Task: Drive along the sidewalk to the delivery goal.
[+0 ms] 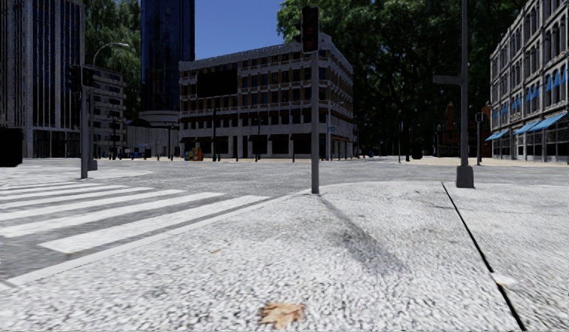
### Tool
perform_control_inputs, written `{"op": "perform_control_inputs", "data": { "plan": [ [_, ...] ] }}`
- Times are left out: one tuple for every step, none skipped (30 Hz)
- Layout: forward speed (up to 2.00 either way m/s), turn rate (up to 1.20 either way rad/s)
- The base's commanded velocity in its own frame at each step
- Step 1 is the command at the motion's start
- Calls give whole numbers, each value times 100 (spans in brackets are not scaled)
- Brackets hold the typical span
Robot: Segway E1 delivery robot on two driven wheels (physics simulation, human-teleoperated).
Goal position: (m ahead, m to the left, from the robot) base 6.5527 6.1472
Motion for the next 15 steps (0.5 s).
{"op": "perform_control_inputs", "data": {
  "plan": [
    [200,57],
    [200,57],
    [200,57],
    [200,57],
    [200,57],
    [200,57],
    [200,57],
    [200,57],
    [200,57],
    [200,57],
    [200,57],
    [200,57],
    [200,57],
    [200,57],
    [200,57]
  ]
}}
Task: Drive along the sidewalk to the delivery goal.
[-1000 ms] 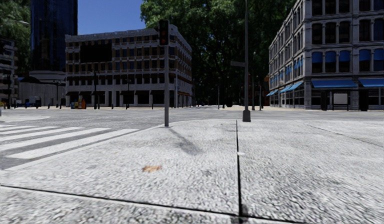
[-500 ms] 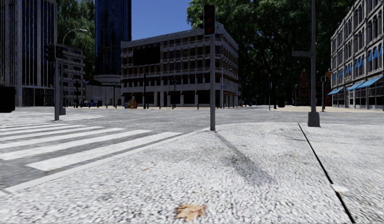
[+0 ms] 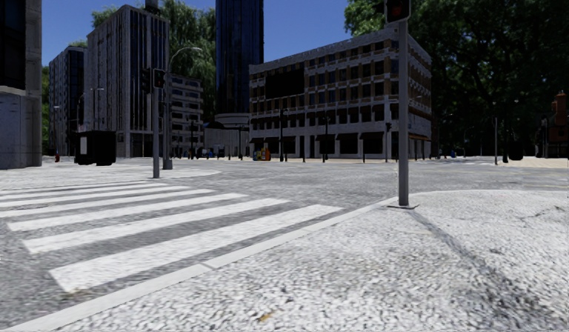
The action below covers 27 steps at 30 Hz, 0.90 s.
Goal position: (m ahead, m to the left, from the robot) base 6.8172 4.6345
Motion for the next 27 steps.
{"op": "perform_control_inputs", "data": {
  "plan": [
    [200,57],
    [200,57],
    [200,57],
    [200,58],
    [200,58],
    [200,58],
    [200,58],
    [200,58],
    [200,58],
    [200,58],
    [199,58],
    [192,58],
    [185,59],
    [185,59],
    [179,59],
    [172,59],
    [167,59],
    [165,59],
    [165,59],
    [162,59],
    [159,59],
    [155,59],
    [149,59],
    [145,59],
    [145,59],
    [141,59],
    [140,59]
  ]
}}
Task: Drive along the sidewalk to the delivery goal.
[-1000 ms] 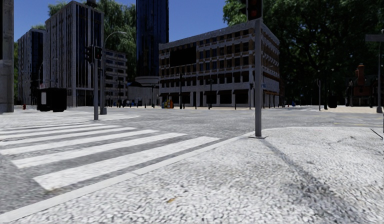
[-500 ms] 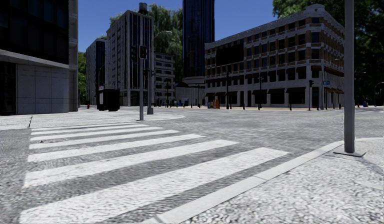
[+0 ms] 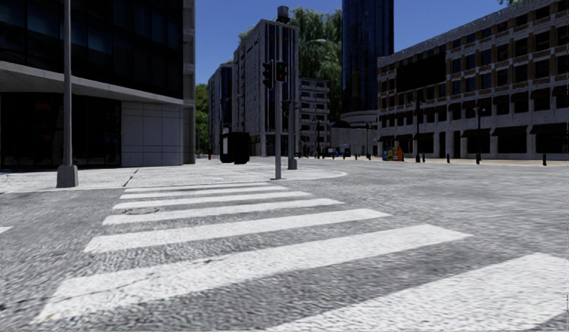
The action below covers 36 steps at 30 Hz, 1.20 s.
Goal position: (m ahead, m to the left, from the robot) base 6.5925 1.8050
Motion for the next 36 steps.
{"op": "perform_control_inputs", "data": {
  "plan": [
    [139,59],
    [139,59],
    [139,59],
    [139,59],
    [139,59],
    [139,59],
    [139,58],
    [139,56],
    [139,56],
    [139,55],
    [139,55],
    [139,54],
    [139,44],
    [139,44],
    [139,26],
    [139,10],
    [139,0],
    [139,0],
    [139,0],
    [139,0],
    [139,0],
    [139,0],
    [139,0],
    [139,0],
    [139,0],
    [139,0],
    [141,0],
    [200,0],
    [200,0],
    [200,0],
    [200,0],
    [200,0],
    [200,0],
    [200,0],
    [200,0],
    [200,0]
  ]
}}
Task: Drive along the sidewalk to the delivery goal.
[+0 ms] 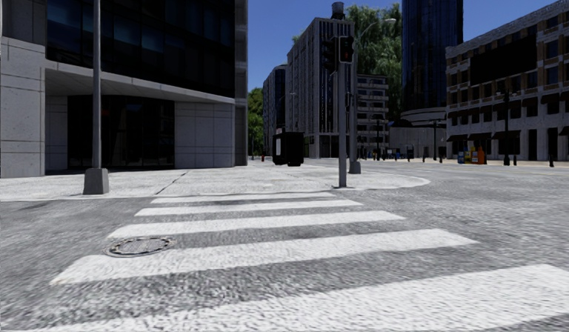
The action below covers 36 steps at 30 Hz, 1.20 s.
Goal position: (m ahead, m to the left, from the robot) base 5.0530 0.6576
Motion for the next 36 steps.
{"op": "perform_control_inputs", "data": {
  "plan": [
    [200,0],
    [200,2],
    [200,10],
    [200,16],
    [200,24],
    [200,33],
    [200,37],
    [200,37],
    [200,38],
    [200,38],
    [200,38],
    [200,38],
    [200,38],
    [200,38],
    [200,38],
    [200,38],
    [200,38],
    [200,38],
    [200,38],
    [200,38],
    [200,38],
    [200,38],
    [200,38],
    [200,38],
    [200,38],
    [200,38],
    [200,37],
    [200,27],
    [200,22],
    [200,22],
    [200,21],
    [200,21],
    [200,19],
    [200,18],
    [200,18],
    [200,11]
  ]
}}
